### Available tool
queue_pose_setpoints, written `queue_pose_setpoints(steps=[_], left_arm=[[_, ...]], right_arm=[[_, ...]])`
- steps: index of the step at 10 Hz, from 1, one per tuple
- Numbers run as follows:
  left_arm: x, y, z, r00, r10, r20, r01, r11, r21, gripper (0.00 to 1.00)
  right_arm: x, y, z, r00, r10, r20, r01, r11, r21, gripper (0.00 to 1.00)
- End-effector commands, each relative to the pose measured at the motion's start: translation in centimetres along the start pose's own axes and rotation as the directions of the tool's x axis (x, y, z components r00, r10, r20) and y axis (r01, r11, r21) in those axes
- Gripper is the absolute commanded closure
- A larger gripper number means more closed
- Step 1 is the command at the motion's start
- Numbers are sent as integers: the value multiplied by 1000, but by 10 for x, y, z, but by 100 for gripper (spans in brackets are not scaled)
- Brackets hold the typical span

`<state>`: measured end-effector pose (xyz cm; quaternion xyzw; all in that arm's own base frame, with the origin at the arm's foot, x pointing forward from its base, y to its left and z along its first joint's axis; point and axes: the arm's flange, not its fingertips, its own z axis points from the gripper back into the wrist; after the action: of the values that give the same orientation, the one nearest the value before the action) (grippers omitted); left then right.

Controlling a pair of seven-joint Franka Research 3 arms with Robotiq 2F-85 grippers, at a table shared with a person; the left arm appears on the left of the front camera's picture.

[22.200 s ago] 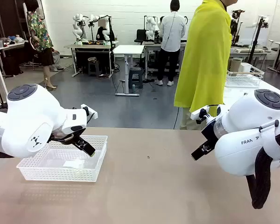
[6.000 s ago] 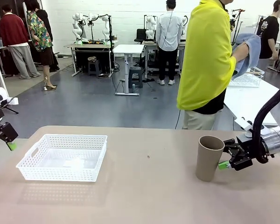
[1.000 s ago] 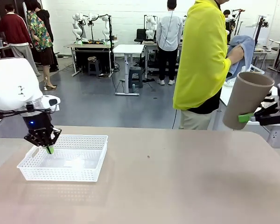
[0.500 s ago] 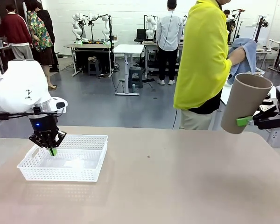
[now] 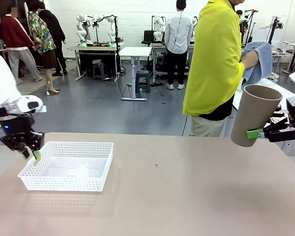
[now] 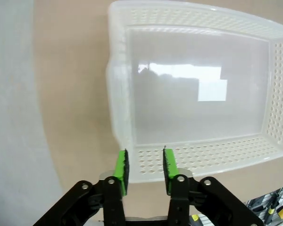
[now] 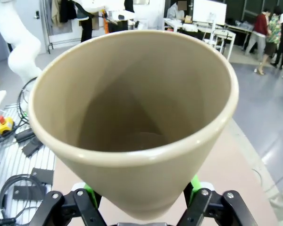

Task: Clean and organize the cups into the basket.
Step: Pick up the Organizing basket and move it to the center of the table, then pick up the Reusable plastic cup from the right side of the table and place it inside the Organizing basket.

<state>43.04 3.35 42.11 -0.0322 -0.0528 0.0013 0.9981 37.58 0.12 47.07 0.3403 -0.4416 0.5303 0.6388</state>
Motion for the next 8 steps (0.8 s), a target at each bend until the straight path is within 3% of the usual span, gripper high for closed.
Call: queue_pose_setpoints(steps=[1, 3, 8], left_arm=[[-10, 24, 10, 999, -1, 33, 1, 1000, 5, 19], [-4, 36, 3, 999, -12, 31, 11, 1000, 13, 0], [25, 27, -56, 998, -33, -49, 34, 999, 15, 0]], right_arm=[[-7, -3, -5, 1000, -13, -16, 13, 999, -34, 39], [0, 0, 0, 1000, 0, 0, 0, 1000, 0, 39], [0, 0, 0, 1000, 0, 0, 0, 1000, 0, 39]])
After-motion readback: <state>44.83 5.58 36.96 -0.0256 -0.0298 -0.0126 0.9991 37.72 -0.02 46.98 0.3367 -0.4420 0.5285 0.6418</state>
